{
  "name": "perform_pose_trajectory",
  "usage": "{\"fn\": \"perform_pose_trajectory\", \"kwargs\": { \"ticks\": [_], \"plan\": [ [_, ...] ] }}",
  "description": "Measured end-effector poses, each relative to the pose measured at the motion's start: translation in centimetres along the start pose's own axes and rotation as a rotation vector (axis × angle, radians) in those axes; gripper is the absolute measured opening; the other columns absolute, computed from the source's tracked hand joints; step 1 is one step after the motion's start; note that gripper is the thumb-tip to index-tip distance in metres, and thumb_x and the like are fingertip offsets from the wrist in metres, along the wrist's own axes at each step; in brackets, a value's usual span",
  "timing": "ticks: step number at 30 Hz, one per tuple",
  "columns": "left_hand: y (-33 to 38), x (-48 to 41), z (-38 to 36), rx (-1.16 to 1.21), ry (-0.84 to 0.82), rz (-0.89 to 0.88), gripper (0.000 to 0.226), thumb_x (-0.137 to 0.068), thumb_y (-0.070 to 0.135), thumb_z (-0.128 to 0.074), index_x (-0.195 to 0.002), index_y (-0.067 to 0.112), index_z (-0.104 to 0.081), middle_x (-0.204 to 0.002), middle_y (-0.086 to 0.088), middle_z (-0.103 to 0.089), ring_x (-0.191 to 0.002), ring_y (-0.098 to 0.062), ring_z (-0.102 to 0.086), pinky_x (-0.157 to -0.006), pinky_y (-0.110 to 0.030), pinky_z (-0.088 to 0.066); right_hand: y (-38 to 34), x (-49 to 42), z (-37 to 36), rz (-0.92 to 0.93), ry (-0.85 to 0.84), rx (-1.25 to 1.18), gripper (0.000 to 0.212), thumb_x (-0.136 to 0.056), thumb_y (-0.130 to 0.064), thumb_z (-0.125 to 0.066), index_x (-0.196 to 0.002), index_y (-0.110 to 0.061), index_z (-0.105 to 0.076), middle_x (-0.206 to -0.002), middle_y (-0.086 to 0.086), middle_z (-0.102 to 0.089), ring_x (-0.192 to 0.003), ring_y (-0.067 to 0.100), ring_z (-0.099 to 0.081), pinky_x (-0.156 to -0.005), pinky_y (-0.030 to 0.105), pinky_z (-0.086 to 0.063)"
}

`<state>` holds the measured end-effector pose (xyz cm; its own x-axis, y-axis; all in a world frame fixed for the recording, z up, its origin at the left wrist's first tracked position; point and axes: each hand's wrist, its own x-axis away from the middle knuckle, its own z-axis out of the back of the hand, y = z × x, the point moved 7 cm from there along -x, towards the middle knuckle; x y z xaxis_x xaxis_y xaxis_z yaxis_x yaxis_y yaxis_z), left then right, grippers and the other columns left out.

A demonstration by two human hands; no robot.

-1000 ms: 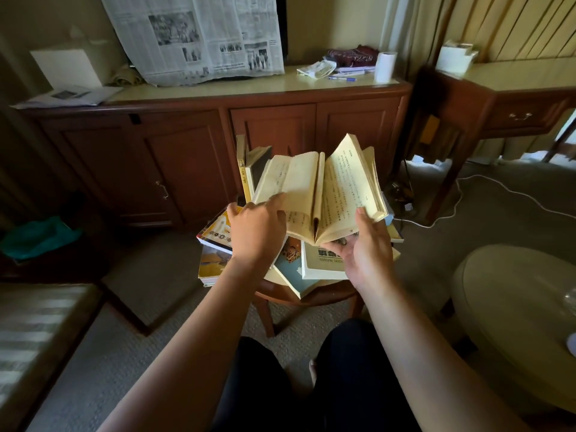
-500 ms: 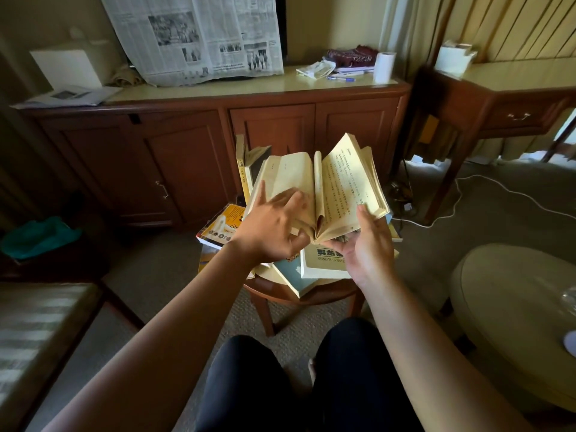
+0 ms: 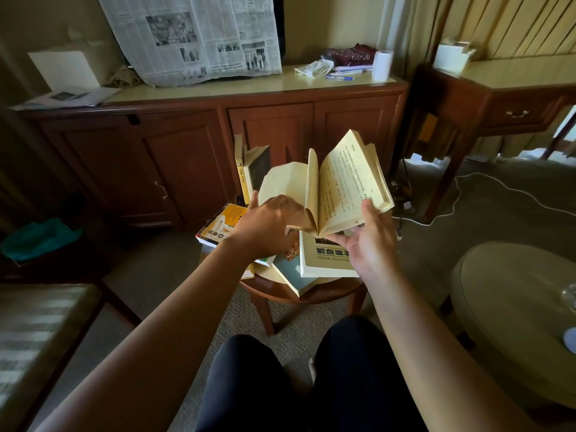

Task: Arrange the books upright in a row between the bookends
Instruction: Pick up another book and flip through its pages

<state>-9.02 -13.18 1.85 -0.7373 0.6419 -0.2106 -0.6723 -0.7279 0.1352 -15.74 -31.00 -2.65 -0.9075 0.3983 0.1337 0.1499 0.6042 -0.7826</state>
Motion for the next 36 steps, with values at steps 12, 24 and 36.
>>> {"fn": "perform_pose_trajectory", "kwargs": {
  "ticks": [12,24,36],
  "plan": [
    [1.1,-0.2,0.3,0.105,0.052,0.258,0.048,-0.104,0.039,-0.044,-0.150,0.027,-0.042,-0.141,-0.004,-0.060,-0.121,-0.032,-0.064,-0.119,-0.072,-0.016,0.0,0.7,-0.3,-0.005,0.045,0.052,0.014,-0.105,-0.027,-0.055,-0.117,-0.033,-0.061,-0.118,0.004,-0.069,-0.109,0.026,-0.069,-0.082,0.059,-0.061],
    [1.1,0.9,1.1,-0.215,0.441,-0.144,0.042,-0.093,0.017,-0.041,-0.117,0.015,-0.075,-0.135,-0.013,-0.066,-0.117,-0.038,-0.067,-0.101,-0.074,-0.044,-0.8,0.5,-0.8,0.053,0.015,0.077,0.016,-0.107,-0.028,-0.052,-0.121,-0.036,-0.057,-0.120,0.000,-0.067,-0.114,0.028,-0.066,-0.081,0.059,-0.061],
    [-1.0,0.8,0.1,-0.056,0.098,0.054,0.052,-0.086,0.046,-0.045,-0.127,0.023,-0.066,-0.158,-0.004,-0.047,-0.153,-0.033,-0.028,-0.122,-0.072,-0.010,-1.0,0.6,0.0,0.043,0.048,0.099,0.035,-0.105,-0.029,-0.054,-0.140,-0.033,-0.051,-0.133,0.003,-0.062,-0.118,0.027,-0.065,-0.077,0.054,-0.062]
  ]
}}
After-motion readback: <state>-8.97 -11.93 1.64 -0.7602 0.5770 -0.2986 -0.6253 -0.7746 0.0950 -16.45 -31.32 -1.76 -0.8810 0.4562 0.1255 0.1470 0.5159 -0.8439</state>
